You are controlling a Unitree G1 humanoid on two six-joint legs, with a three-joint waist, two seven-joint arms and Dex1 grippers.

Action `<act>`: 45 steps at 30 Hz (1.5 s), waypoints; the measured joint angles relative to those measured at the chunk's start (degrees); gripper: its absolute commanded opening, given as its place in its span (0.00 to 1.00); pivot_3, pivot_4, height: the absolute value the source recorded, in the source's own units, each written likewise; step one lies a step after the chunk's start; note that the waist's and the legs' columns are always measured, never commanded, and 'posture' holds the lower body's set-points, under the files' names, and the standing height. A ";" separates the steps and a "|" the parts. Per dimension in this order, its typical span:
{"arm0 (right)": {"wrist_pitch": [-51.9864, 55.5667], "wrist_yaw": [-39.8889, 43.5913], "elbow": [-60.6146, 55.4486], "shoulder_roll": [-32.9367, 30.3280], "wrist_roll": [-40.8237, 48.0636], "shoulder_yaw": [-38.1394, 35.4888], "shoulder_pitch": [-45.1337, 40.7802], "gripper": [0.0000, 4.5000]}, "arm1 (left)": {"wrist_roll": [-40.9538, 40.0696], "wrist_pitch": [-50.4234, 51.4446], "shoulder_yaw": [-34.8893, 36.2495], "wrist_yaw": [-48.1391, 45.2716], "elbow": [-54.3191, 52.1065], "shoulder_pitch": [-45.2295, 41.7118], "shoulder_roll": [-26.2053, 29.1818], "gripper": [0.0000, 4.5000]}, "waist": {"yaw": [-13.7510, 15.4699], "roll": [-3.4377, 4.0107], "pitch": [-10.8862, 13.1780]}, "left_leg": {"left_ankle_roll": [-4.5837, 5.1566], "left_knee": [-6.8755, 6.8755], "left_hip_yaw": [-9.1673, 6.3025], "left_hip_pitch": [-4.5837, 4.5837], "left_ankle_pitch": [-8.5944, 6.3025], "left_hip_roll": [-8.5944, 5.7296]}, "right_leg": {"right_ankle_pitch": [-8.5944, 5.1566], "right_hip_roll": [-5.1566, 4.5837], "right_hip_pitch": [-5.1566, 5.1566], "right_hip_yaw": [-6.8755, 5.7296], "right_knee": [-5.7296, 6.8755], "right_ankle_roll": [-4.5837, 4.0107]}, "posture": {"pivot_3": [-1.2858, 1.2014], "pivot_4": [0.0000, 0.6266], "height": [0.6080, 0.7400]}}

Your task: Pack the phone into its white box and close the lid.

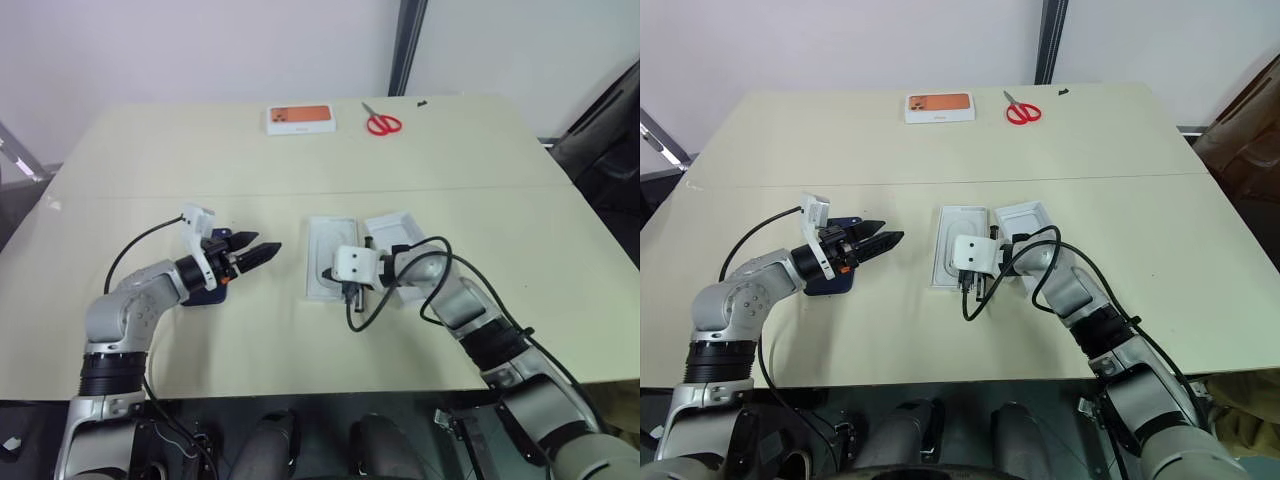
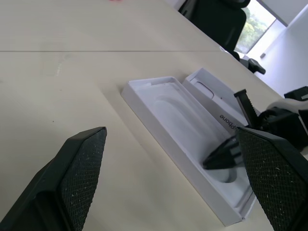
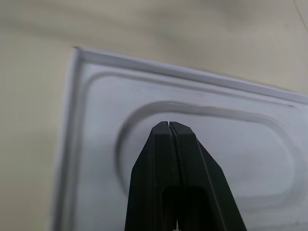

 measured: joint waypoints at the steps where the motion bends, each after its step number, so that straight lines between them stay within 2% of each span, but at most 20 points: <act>1: -0.41 0.44 -0.37 -0.31 0.28 -0.01 0.36 0.01 | 0.00 -0.02 0.00 0.00 0.00 0.00 0.00 1.00 | 0.00 0.00 0.00 | 0.00 0.00 0.00 0.00 0.00 0.00 | 0.00 0.00 0.00 0.00 0.00 0.00 | 0.52 0.24 0.95; 7: -3.67 0.69 -0.01 -1.14 0.13 0.09 0.63 0.01 | 0.01 -0.08 0.00 0.01 0.01 0.00 0.01 1.00 | -0.01 0.00 0.00 | 0.00 0.00 0.00 0.00 0.00 0.00 | 0.00 0.00 0.00 0.00 0.00 0.00 | 0.52 0.24 0.95; 12: -1.60 -3.03 2.48 2.26 1.43 -2.32 -0.56 0.01 | -0.04 0.55 0.22 -0.23 0.94 -0.01 2.00 1.00 | -0.14 0.00 0.00 | -0.01 -0.04 0.00 0.00 0.00 0.01 | 0.00 0.00 -0.05 0.01 0.01 0.00 | 0.52 0.24 0.95; 17: 2.97 -5.56 1.73 6.24 5.92 -6.64 -3.60 0.01 | -0.07 0.75 2.04 -1.65 5.28 -0.01 7.08 1.00 | -0.28 0.01 0.01 | -0.02 -0.06 -0.01 0.00 0.01 0.02 | 0.00 0.01 -0.08 0.01 0.02 0.00 | 0.52 0.24 0.95; 21: 6.58 -7.93 1.26 9.87 6.93 -7.09 -5.16 0.01 | -0.12 1.65 4.41 -4.29 9.96 -0.22 12.38 1.00 | -0.26 0.02 0.01 | -0.02 -0.07 -0.01 0.00 0.01 0.01 | 0.00 0.01 -0.14 0.00 0.02 0.00 | 0.52 0.24 0.95; 27: 11.12 -12.42 2.97 17.91 5.45 -3.85 -10.05 0.01 | 1.08 1.98 4.92 -8.33 19.50 -1.05 17.71 1.00 | -0.35 0.03 0.02 | -0.03 -0.09 -0.01 -0.01 0.02 0.00 | 0.00 0.01 -0.37 0.00 0.08 -0.01 | 0.52 0.24 0.95; 34: 17.13 -14.65 13.40 25.96 0.67 3.96 -15.06 0.01 | 1.47 6.73 3.84 -15.01 29.37 -5.45 21.12 1.00 | -0.33 0.02 0.01 | -0.04 -0.07 -0.03 -0.01 0.02 -0.03 | 0.00 0.01 -0.37 -0.02 0.12 0.00 | 0.52 0.24 0.95; 45: 20.10 -14.55 17.99 27.35 -1.80 7.06 -15.59 0.01 | 6.89 12.04 -2.48 -23.55 37.21 -10.40 22.31 1.00 | -0.47 0.03 -0.01 | -0.05 -0.08 -0.05 -0.01 0.03 -0.04 | 0.00 0.02 -0.42 -0.02 0.18 0.00 | 0.52 0.24 0.95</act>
